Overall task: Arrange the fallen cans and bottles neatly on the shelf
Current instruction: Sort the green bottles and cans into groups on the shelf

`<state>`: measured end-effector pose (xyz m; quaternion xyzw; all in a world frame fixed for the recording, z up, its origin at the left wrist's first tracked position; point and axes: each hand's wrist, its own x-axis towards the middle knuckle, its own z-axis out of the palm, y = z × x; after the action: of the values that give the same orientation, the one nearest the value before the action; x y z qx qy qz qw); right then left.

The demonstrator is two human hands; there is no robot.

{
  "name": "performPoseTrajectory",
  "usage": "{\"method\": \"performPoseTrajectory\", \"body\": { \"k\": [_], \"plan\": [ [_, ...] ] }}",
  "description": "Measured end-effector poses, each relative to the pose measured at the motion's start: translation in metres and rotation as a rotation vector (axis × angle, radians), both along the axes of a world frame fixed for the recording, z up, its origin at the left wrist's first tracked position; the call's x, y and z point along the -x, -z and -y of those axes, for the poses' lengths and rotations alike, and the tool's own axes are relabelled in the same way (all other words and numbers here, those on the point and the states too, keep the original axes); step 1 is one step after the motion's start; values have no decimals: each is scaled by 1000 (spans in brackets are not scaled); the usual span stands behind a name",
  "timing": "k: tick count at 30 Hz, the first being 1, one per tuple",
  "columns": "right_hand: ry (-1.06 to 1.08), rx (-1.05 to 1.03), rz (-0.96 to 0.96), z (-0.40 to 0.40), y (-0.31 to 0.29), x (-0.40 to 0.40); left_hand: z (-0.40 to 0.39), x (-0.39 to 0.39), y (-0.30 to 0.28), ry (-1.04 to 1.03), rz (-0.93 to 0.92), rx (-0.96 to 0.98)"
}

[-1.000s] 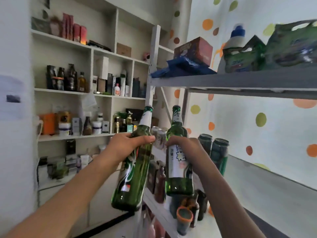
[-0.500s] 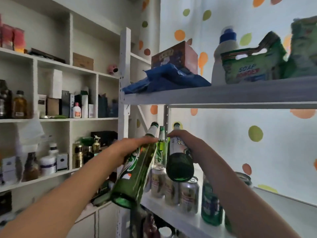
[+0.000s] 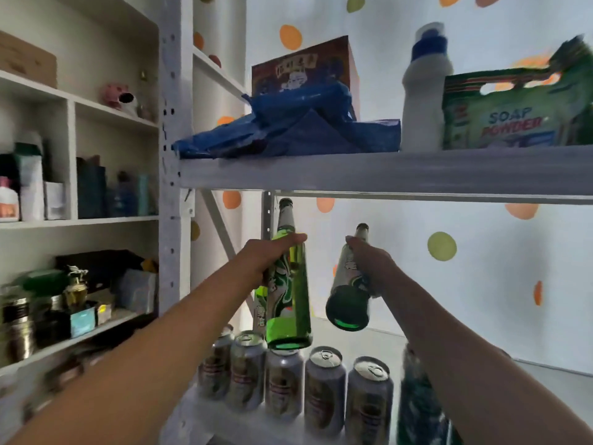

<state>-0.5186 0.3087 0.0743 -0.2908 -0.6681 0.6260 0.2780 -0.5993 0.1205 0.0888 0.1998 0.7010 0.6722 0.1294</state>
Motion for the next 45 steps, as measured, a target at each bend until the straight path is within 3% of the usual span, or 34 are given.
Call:
{"method": "performPoseTrajectory", "body": {
  "k": [9, 17, 29, 41, 45],
  "plan": [
    [204, -123, 77, -29, -2, 6, -52, 29, -5, 137, -65, 15],
    [273, -342, 211, -40, 1, 1, -90, 35, 17, 86, -273, 281],
    [79, -358, 436, -29, 17, -4, -102, 50, 63, 0, -435, 540],
    [-55, -363, 515, -21, 41, 11, -92, 71, 55, 9, -387, 566],
    [-111, -274, 492, -23, 40, 19, -91, 70, 42, -43, -525, 478]
  ]
}}
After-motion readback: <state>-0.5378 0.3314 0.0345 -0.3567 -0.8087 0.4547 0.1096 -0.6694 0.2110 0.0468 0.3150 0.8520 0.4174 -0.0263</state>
